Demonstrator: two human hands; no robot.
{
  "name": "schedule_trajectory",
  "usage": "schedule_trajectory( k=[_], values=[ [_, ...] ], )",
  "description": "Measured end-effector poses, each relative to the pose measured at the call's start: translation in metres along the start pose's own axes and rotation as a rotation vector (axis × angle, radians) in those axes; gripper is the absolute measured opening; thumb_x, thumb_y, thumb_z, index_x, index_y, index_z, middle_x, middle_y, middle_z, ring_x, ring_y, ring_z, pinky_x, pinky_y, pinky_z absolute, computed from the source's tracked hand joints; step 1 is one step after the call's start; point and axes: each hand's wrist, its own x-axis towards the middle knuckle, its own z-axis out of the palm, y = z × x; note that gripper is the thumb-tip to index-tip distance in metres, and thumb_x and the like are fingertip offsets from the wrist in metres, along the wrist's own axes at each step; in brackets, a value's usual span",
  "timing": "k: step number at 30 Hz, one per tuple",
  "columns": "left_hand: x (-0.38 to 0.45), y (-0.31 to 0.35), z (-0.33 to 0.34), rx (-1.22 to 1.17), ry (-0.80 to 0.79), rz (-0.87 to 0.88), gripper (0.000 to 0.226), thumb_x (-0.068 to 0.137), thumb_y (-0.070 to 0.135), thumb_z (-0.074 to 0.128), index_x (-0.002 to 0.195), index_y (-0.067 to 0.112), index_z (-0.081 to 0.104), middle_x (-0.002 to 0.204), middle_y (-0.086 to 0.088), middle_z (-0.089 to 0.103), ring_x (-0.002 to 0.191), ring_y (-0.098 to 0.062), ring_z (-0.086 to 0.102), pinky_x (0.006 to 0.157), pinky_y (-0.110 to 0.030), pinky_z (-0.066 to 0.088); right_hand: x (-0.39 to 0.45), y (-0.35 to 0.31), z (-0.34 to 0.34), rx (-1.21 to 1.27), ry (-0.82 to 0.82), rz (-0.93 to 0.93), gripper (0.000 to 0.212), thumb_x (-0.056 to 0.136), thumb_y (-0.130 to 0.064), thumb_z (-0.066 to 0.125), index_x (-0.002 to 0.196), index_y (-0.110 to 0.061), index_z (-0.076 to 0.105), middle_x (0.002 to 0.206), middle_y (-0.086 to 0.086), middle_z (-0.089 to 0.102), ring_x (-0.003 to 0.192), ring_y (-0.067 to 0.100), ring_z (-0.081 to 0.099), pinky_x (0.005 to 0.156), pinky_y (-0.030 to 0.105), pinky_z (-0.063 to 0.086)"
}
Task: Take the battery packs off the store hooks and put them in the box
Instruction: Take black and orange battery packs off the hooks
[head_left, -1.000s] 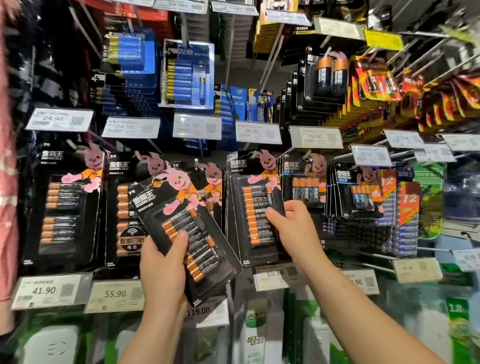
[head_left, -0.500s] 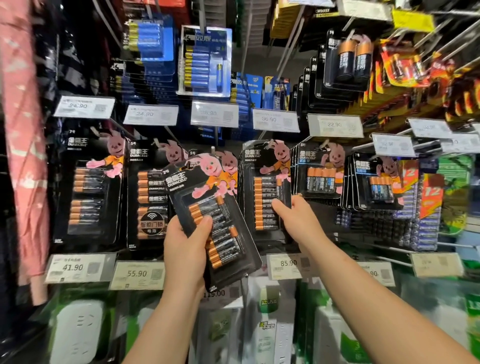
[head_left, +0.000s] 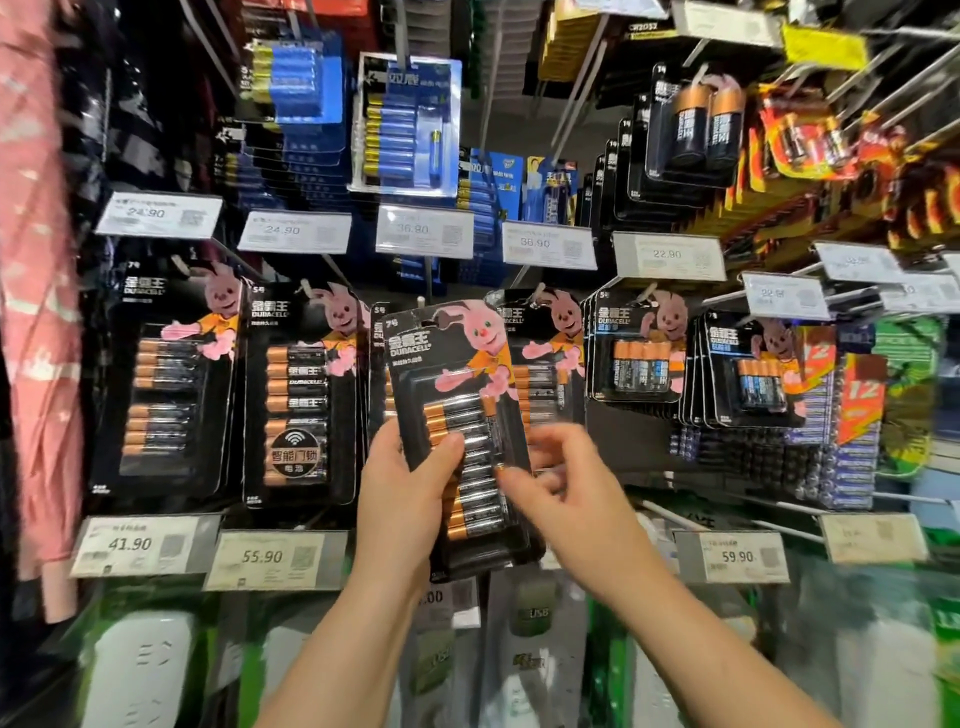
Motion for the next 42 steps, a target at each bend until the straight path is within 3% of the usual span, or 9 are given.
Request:
schedule_trajectory(
  k=[2,6,11,15,18,21,26,36,42],
  values=[
    [0.001,-0.001,0.007,0.012,-0.021,0.012,0.019,0.092,0.010,0.064,0.110,0.017,0.064,0.100,-0.002,0.076,0.094,-0.023,0.072,0.085,-0.045,0.057,0.001,0.002,0.002,0.059,-0.082,0.056,0.027,0.086,-0.033,0.067,0.105,-0.036,0.049,0.093,-0.012,0.064,0.080,-0.005,0.062,0.074,0.019,0.049],
    [0.003,-0.001,0.014,-0.002,-0.078,0.002,0.019,0.092,0.011,0.065,0.109,0.019,0.064,0.101,-0.002,0.075,0.097,-0.025,0.072,0.090,-0.051,0.055,0.007,0.011,-0.003,0.190,-0.016,0.088,0.015,0.091,-0.021,0.062,0.103,-0.027,0.055,0.093,0.000,0.070,0.086,0.012,0.068,0.083,0.041,0.055],
    [0.004,0.001,0.018,-0.078,-0.180,-0.054,0.030,0.092,0.015,0.063,0.117,0.029,0.056,0.106,0.002,0.074,0.096,-0.012,0.071,0.078,-0.025,0.056,0.013,0.022,-0.013,0.205,0.109,0.093,0.014,0.095,-0.020,0.058,0.104,-0.031,0.054,0.105,-0.006,0.068,0.099,0.008,0.065,0.090,0.036,0.051],
    [0.005,0.000,0.015,-0.065,-0.149,-0.072,0.026,0.094,0.019,0.061,0.109,0.038,0.052,0.118,0.004,0.064,0.112,-0.011,0.062,0.100,-0.035,0.049,0.024,0.026,-0.026,0.187,0.175,0.094,0.013,0.097,-0.019,0.055,0.105,-0.029,0.052,0.110,-0.008,0.063,0.108,0.009,0.060,0.084,0.020,0.047],
    [0.005,-0.001,0.014,-0.062,-0.147,-0.080,0.024,0.095,0.020,0.060,0.108,0.038,0.052,0.119,0.003,0.063,0.114,-0.012,0.061,0.101,-0.037,0.048,0.034,0.027,-0.032,0.151,0.183,0.119,0.022,0.097,-0.023,0.054,0.119,-0.020,0.052,0.120,-0.008,0.059,0.117,0.010,0.054,0.089,0.022,0.044],
    [0.006,-0.002,0.015,-0.060,-0.145,-0.081,0.023,0.095,0.022,0.060,0.108,0.038,0.052,0.120,0.004,0.062,0.113,-0.011,0.061,0.099,-0.036,0.048,0.042,0.026,-0.030,0.103,0.139,0.136,0.016,0.097,-0.024,0.055,0.112,-0.023,0.053,0.107,-0.013,0.060,0.101,0.004,0.057,0.072,0.014,0.040],
    [0.008,-0.003,0.016,-0.072,-0.124,-0.087,0.021,0.095,0.021,0.060,0.108,0.036,0.053,0.118,0.005,0.063,0.110,-0.009,0.061,0.096,-0.033,0.049,0.050,0.029,-0.023,0.048,0.114,0.203,0.007,0.097,-0.026,0.053,0.091,-0.024,0.052,0.085,-0.009,0.056,0.074,0.006,0.052,0.059,0.022,0.035],
    [0.004,-0.006,0.019,-0.054,-0.094,-0.112,0.021,0.096,0.019,0.059,0.106,0.036,0.053,0.116,0.005,0.063,0.110,-0.010,0.061,0.098,-0.036,0.048,0.067,0.032,-0.014,0.037,0.045,0.314,0.016,0.100,-0.028,0.047,0.109,-0.016,0.051,0.093,-0.003,0.058,0.077,0.007,0.052,0.058,0.024,0.036],
    [-0.008,-0.001,0.028,-0.023,-0.058,-0.086,0.018,0.094,0.018,0.060,0.104,0.032,0.058,0.113,0.000,0.066,0.106,-0.013,0.065,0.086,-0.031,0.053,0.057,0.036,-0.033,0.056,0.015,0.274,0.011,0.099,-0.036,0.047,0.096,-0.026,0.047,0.080,-0.008,0.048,0.070,0.007,0.046,0.061,0.024,0.036]
  ],
)
